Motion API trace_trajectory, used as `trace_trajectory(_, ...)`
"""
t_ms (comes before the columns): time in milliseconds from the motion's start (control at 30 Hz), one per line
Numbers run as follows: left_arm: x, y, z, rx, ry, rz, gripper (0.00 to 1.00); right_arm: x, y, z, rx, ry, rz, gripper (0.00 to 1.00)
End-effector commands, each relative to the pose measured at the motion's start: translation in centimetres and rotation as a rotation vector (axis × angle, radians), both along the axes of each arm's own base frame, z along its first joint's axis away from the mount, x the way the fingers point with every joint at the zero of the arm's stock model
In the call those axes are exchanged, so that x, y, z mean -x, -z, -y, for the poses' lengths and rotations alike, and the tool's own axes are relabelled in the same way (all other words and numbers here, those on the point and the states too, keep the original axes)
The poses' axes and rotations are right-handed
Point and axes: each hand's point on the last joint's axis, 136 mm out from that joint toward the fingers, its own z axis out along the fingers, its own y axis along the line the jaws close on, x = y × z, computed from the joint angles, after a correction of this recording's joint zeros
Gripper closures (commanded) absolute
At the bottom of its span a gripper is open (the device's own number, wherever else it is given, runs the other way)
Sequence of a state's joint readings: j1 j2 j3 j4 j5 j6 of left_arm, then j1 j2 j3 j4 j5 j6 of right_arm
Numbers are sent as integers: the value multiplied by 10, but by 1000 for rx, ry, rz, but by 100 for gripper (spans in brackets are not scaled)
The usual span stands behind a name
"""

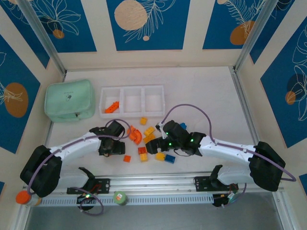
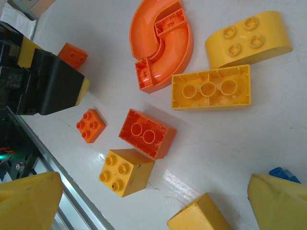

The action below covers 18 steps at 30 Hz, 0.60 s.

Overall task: Sort the legos into containers by color
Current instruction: Pick up the lego from the bottom-left of the table.

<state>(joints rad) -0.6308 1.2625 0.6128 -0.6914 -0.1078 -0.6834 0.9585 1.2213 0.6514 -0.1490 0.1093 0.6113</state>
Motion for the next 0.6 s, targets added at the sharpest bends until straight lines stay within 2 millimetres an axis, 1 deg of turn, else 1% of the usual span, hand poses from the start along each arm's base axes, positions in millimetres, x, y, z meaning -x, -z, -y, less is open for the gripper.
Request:
trace_trajectory(0, -4, 2, -13, -74, -22, 26, 26, 0, 4, 2, 7, 19, 4, 1)
trace_trajectory(233, -10, 2, -15, -79, -42, 57, 47, -2, 5, 1, 9, 19, 4, 1)
trace_trajectory(367, -7, 7, -14, -79, -33, 38, 56, -1, 7, 1, 14, 17, 4, 1)
trace_trajectory(433, -6, 8, -14, -77, -37, 30, 58, -2, 6, 0, 10, 19, 7, 1)
trace_trajectory(567, -1, 9, -19, -99, -68, 11, 57, -2, 7, 0, 15, 17, 3, 1)
